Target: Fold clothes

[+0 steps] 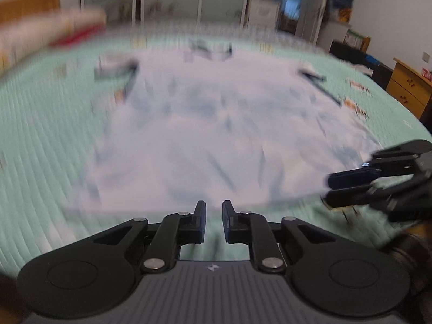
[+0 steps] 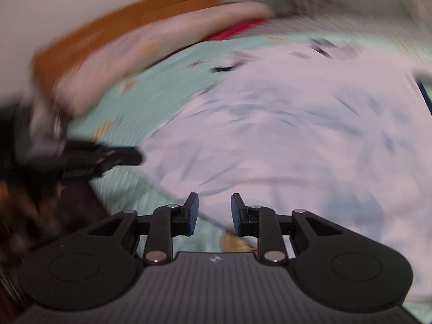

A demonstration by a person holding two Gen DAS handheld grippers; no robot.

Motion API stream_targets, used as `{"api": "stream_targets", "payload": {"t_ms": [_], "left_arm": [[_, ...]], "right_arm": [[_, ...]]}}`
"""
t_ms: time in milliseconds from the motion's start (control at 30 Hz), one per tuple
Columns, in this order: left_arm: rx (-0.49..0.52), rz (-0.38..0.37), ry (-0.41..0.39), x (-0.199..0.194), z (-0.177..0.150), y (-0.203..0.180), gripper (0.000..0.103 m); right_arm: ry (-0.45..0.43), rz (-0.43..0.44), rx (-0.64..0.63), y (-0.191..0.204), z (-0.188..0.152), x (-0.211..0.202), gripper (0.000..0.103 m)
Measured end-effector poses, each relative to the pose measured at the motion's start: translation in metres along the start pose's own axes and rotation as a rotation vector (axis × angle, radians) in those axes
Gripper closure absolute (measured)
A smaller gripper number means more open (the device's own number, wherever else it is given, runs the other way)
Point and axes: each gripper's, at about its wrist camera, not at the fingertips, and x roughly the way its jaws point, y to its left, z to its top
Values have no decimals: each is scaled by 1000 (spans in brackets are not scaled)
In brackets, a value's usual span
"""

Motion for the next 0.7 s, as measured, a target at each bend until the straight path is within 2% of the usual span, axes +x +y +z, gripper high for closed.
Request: {"api": "stream_targets", "payload": {"t_ms": [67,167,333,533,700], "left_arm": [[-86,-34,37,7,-10,7,88],[-184,-61,40,15,-16,18,89],[-211,-89,22,25,-3,29,89],[-227,-105,-13,24,12,39,87],[-227,-107,-13,27,19,44,84]], "right_arm": [[57,48,-73,19,-2,15,76],[95,65,-71,26,-5,32,76],[107,47,-69,29,-1,46,76],[98,-15,-176,36,6,51,75],[87,-28,-206,37,9,52,68]]}}
